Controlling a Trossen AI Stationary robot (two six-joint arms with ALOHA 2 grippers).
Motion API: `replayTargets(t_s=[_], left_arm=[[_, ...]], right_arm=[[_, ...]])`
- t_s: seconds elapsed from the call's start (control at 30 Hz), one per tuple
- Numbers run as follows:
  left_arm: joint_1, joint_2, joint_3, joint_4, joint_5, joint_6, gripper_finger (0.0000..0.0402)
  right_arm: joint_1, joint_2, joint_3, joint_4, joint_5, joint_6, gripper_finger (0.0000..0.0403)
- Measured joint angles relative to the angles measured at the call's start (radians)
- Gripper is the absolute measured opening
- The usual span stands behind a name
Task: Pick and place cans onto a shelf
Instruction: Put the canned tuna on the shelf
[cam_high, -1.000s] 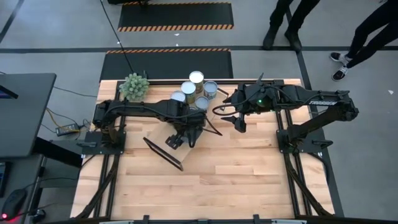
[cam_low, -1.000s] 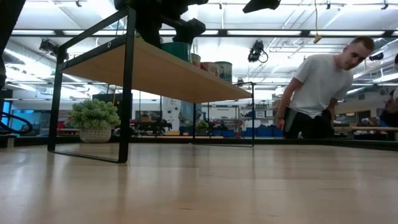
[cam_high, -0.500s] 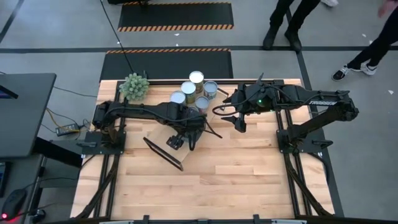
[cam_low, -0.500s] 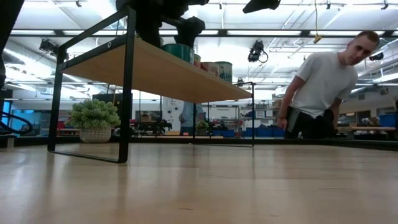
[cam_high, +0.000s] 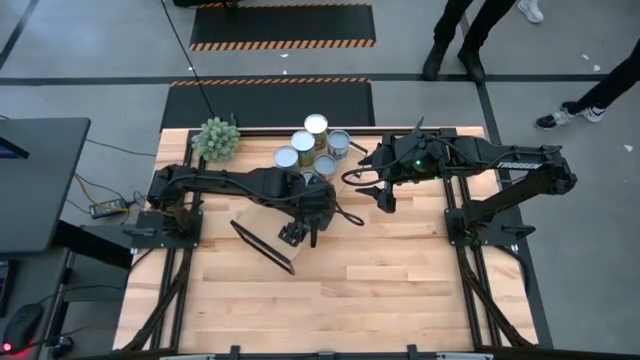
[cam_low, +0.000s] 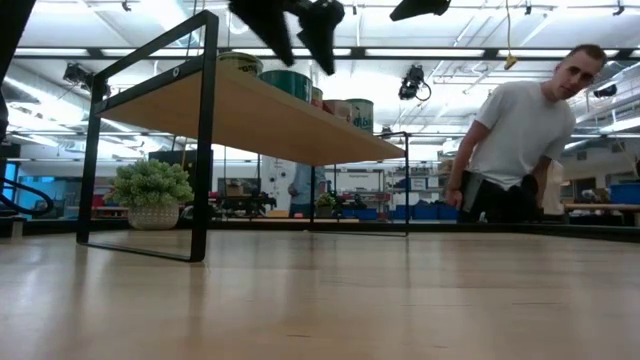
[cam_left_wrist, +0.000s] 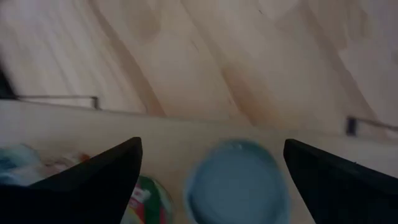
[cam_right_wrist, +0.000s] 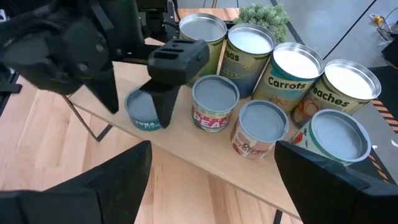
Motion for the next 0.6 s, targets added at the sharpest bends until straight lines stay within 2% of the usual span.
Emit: replayTargets(t_s=[0.17, 0.6], left_arm=[[-0.014, 0.01, -0.007, 0.099, -0.063, -0.004, 0.0396], [-0.021, 0.044, -0.018, 0.002, -0.182, 0.027, 0.0396]], right_arm=[[0.0, 0.0, 0.0, 0.0, 0.005, 0.003, 0.0347], [0.0, 0.0, 0.0, -0.006, 0.007, 0.003, 0.0347]])
